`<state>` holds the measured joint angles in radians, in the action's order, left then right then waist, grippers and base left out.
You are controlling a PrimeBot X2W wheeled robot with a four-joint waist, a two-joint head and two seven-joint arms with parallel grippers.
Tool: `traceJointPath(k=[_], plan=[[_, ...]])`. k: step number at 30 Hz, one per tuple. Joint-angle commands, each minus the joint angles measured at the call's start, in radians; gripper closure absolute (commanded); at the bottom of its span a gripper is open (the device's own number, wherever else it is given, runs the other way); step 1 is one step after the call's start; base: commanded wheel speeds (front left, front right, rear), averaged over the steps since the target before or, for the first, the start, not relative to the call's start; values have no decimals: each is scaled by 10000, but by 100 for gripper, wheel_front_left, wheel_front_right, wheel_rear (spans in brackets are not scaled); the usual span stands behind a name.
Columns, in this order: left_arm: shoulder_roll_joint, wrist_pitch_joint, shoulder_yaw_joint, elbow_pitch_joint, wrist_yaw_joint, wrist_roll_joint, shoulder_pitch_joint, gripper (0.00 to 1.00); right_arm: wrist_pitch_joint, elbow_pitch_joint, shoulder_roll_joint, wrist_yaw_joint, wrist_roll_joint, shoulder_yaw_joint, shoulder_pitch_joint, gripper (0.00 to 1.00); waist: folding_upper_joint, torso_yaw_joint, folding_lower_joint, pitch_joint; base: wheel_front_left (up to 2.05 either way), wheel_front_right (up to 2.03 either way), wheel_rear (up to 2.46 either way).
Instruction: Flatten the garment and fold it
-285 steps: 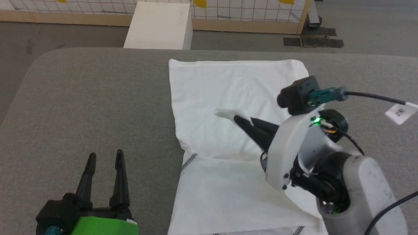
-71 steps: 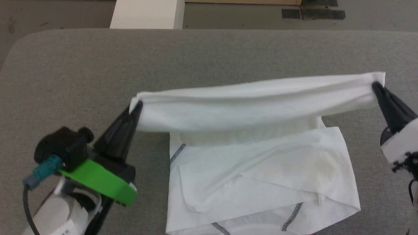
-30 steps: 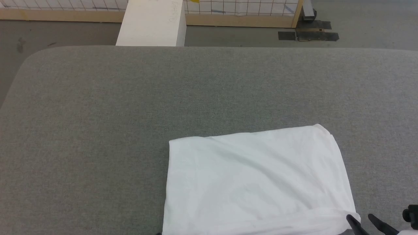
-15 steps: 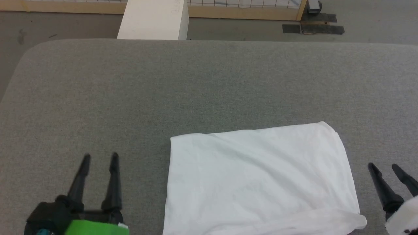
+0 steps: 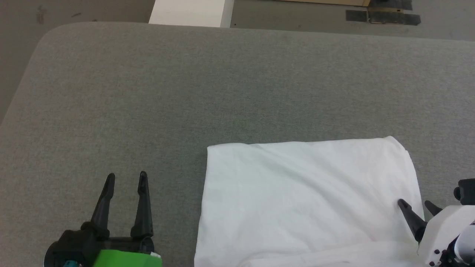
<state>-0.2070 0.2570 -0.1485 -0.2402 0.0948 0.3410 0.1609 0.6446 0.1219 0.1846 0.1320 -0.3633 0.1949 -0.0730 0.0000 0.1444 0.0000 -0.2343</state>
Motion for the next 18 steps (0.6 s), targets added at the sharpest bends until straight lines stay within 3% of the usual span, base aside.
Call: traceJointPath(k=[1,13,14,15,16,18], plan=[[95,46,52,40,-106,-104,-192,0,70,-104,-3,-13,78,22,197,0,0,151,0,-130,0,0,0],[288,47,152,398,-579,-386,-279,0,432,-1324,-17,-13,-27,-61,391,0,0,354,0,-281,0,0,0],[290,47,149,433,-619,-379,-280,0,486,-1477,-24,-13,-37,-101,435,59,0,352,0,-270,0,0,0],[290,47,140,464,-655,-368,-282,0,493,-1577,-30,-13,-38,-143,478,84,0,350,0,-256,0,0,0],[285,47,126,504,-693,-362,-287,0,510,-1712,-44,-13,-66,-213,527,100,0,348,0,-220,0,0,0],[265,47,109,563,-736,-363,-298,0,491,-1864,-30,-13,-91,-354,618,100,0,339,0,-163,0,0,0]])
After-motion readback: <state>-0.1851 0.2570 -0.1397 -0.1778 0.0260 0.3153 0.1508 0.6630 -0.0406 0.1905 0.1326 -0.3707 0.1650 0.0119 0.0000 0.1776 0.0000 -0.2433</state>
